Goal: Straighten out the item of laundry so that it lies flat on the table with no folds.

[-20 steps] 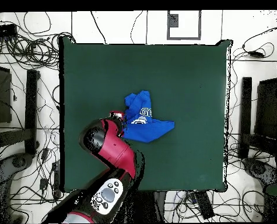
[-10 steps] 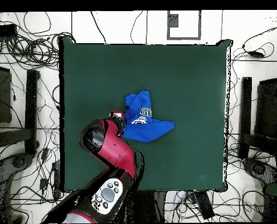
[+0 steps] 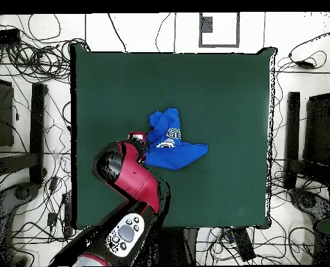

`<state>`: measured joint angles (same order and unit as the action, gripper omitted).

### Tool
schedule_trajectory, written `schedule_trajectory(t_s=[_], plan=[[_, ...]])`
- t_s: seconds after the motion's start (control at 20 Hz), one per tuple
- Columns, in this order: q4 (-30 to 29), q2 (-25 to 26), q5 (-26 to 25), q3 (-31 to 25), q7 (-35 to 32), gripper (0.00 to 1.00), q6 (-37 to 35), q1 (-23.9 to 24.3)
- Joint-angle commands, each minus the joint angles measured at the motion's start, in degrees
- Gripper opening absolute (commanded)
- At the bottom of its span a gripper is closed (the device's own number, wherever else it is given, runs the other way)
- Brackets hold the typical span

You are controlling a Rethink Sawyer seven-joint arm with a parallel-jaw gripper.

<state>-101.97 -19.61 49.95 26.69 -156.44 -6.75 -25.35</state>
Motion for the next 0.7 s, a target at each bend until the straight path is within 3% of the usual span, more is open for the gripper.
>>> schedule_trajectory(t_s=[0.05, 0.7], plan=[[0.5, 0.1, 0.0, -4.7, -10.1, 1.0, -3.7, -2.3], [-0.2, 0.6, 0.1, -7.5, -9.5, 1.0, 0.1, -0.7]])
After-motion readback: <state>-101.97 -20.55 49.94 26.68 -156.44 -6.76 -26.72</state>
